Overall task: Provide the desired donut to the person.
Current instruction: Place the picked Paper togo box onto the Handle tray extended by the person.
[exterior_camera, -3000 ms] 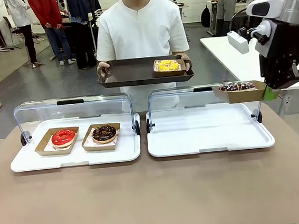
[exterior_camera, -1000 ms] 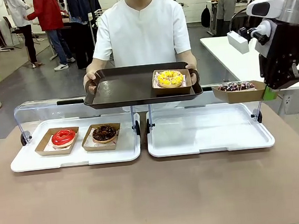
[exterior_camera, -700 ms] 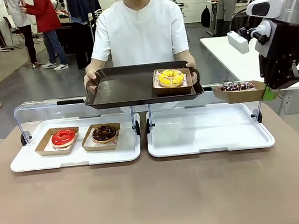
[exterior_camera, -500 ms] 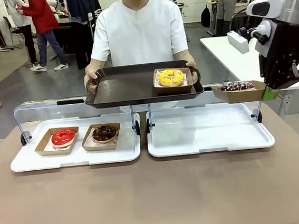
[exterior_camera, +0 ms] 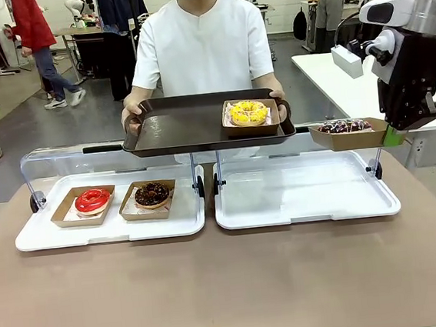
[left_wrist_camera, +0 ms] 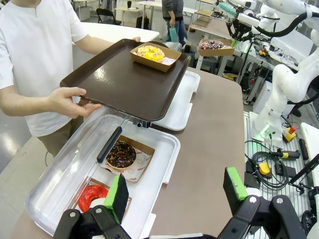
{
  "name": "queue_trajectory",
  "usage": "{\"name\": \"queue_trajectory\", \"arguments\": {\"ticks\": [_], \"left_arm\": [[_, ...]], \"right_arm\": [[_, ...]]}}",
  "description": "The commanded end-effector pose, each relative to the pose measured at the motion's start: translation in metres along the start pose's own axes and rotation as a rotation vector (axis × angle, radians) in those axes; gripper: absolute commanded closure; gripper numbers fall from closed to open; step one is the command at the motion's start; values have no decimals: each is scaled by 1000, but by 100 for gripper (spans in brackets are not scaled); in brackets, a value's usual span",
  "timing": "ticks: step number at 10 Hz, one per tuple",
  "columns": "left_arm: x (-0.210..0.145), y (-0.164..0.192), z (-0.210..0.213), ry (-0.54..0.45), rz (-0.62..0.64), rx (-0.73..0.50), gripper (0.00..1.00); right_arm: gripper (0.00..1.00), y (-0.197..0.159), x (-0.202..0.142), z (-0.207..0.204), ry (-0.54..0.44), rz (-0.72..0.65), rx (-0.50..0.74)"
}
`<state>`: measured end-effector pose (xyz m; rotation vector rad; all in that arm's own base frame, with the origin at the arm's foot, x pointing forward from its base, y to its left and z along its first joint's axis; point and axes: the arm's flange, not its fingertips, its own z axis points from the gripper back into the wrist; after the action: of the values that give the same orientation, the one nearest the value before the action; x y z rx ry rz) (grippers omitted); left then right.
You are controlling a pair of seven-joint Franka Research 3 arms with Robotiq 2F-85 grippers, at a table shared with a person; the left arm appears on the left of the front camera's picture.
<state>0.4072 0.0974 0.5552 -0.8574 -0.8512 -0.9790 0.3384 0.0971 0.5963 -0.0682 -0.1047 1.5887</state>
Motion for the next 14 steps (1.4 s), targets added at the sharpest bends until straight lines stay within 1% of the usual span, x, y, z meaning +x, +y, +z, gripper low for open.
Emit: {"name": "queue_trajectory", "arguments": {"ticks": [1,2,3,4,5,6,7,8,10,11,12,13,14], "left_arm": [[1,-2,1,-10,3,-3,0],[1,-2,1,-10,3,-3,0],[1,-2,1,-10,3,-3,0],[1,-2,1,-10,3,-3,0],[1,-2,1,-10,3,-3,0],[1,-2,1,-10,3,-3,0],[1,-2,1,-10,3,-3,0],[1,-2,1,-10,3,-3,0],[1,-2,1,-10,3,-3,0],[1,-2,1,-10,3,-3,0],[1,-2,1,-10,3,-3,0],[1,-2,1,-10,3,-3,0],[1,-2,1,-10,3,-3,0]], "right_arm": [[98,-3,29,62,6,-10,-104],[98,-11,50,96,-6,13,-131],[98,-27,76,124,-14,62,-155],[98,-48,99,141,-27,122,-170],[98,-72,124,147,-71,177,-190],[98,-99,152,146,-100,178,-218],[98,-128,184,131,-77,137,-243],[98,-148,210,114,-54,104,-256],[98,-183,250,81,-60,-7,-282],[98,-192,271,55,-47,-52,-297],[98,-195,285,34,-28,-70,-310],[98,-199,295,19,-34,-85,-300],[98,-200,303,7,-58,-72,-291]]}}
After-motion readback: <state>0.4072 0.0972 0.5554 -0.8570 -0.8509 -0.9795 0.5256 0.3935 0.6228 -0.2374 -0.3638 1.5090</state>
